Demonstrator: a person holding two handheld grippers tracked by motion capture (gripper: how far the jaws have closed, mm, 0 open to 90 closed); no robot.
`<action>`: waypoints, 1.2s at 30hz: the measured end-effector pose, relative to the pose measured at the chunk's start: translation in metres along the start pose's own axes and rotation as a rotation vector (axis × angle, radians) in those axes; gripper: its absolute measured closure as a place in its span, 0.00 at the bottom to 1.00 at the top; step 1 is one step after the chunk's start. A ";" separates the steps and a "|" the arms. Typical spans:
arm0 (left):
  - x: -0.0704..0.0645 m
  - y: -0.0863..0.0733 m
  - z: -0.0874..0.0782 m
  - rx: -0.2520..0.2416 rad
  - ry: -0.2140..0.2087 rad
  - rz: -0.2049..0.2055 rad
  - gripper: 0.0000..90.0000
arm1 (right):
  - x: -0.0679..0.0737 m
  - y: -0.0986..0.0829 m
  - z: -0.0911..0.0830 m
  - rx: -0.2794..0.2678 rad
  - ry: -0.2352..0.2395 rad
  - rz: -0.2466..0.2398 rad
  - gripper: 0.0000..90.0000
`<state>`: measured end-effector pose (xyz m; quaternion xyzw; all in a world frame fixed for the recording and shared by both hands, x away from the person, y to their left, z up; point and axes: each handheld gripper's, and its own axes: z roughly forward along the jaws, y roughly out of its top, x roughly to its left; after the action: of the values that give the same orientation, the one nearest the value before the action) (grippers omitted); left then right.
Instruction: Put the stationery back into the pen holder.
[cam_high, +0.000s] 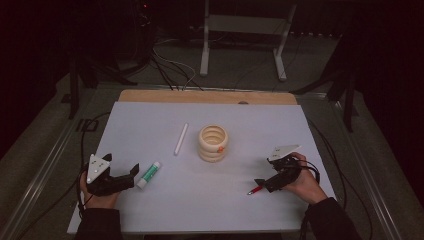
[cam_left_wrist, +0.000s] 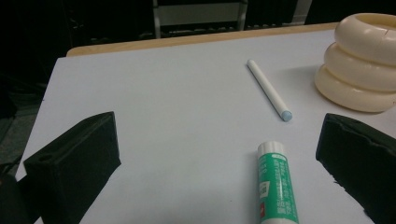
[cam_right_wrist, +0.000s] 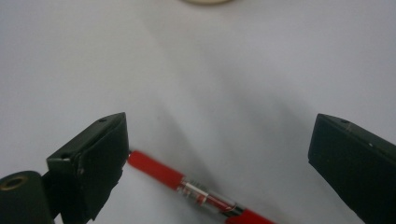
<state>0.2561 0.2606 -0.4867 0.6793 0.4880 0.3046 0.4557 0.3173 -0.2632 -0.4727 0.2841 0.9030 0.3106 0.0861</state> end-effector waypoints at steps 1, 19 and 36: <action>0.000 0.000 0.000 0.000 0.000 0.000 0.00 | 0.001 -0.001 0.001 0.007 0.003 -0.004 0.07; 0.000 0.000 0.000 0.001 0.002 -0.001 0.00 | 0.014 -0.010 0.023 0.154 0.102 -0.125 0.44; 0.000 0.000 0.000 0.002 0.002 0.000 0.00 | 0.014 -0.008 0.024 0.219 0.176 -0.180 0.59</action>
<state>0.2561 0.2602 -0.4869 0.6796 0.4887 0.3047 0.4543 0.3102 -0.2485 -0.4968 0.1815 0.9573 0.2249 0.0025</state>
